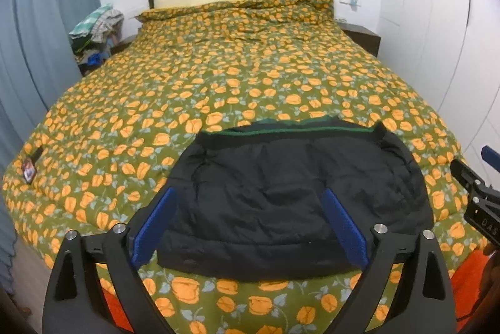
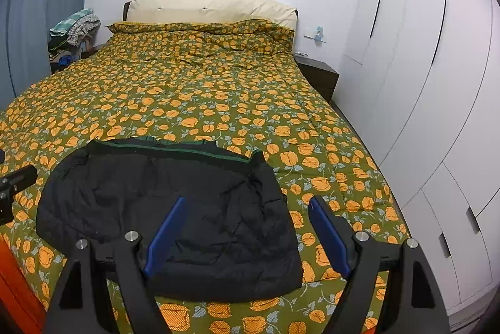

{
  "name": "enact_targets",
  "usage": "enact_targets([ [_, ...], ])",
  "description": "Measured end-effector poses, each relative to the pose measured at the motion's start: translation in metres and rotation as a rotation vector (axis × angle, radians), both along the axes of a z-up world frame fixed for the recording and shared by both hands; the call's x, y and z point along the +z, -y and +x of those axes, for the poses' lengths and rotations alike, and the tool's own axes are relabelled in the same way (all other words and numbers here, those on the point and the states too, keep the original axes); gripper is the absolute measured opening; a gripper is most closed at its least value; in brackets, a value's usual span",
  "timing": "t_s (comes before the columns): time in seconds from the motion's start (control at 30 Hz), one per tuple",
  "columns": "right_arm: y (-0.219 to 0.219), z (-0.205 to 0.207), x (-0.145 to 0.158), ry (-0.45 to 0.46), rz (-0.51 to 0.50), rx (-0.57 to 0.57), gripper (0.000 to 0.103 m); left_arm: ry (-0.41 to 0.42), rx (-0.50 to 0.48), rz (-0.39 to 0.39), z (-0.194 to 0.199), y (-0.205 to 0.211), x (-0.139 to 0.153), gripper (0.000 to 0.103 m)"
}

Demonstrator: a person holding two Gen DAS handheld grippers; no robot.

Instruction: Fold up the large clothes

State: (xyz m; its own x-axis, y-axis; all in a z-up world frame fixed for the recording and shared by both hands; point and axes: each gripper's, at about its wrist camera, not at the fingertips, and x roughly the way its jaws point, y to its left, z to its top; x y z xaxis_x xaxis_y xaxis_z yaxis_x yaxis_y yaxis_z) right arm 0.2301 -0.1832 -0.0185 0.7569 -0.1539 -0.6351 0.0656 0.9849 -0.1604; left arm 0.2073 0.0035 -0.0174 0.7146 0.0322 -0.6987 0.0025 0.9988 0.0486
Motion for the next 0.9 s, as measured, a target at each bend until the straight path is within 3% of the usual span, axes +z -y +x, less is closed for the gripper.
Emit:
enact_targets([
  [0.17,0.015,-0.009,-0.011,0.027,0.07,0.015,0.082,-0.072,-0.015,-0.094,0.023,-0.015,-0.026,0.1],
  [0.23,0.025,-0.013,-0.019,0.018,0.093,0.004,0.082,-0.091,-0.012,-0.152,0.047,-0.02,-0.038,0.1],
  [0.33,0.04,-0.017,-0.039,-0.034,0.127,-0.03,0.082,-0.094,-0.048,-0.171,0.087,-0.006,-0.048,0.1],
  [0.43,0.05,-0.02,-0.056,-0.075,0.16,-0.052,0.082,-0.096,-0.11,-0.148,0.124,0.016,-0.06,0.1],
  [0.5,0.052,-0.025,-0.063,-0.084,0.176,-0.054,0.082,-0.108,-0.128,-0.092,0.147,0.033,-0.079,0.1],
  [0.63,0.056,-0.026,-0.072,-0.101,0.188,-0.043,0.082,-0.283,-0.147,-0.033,0.176,0.047,-0.151,0.1],
  [0.7,0.058,-0.025,-0.076,-0.11,0.196,-0.041,0.082,-0.292,-0.171,-0.013,0.173,0.047,-0.183,0.102],
  [0.9,0.067,-0.018,-0.091,-0.148,0.231,-0.065,0.082,-0.291,-0.182,-0.005,0.17,0.048,-0.182,0.102],
])
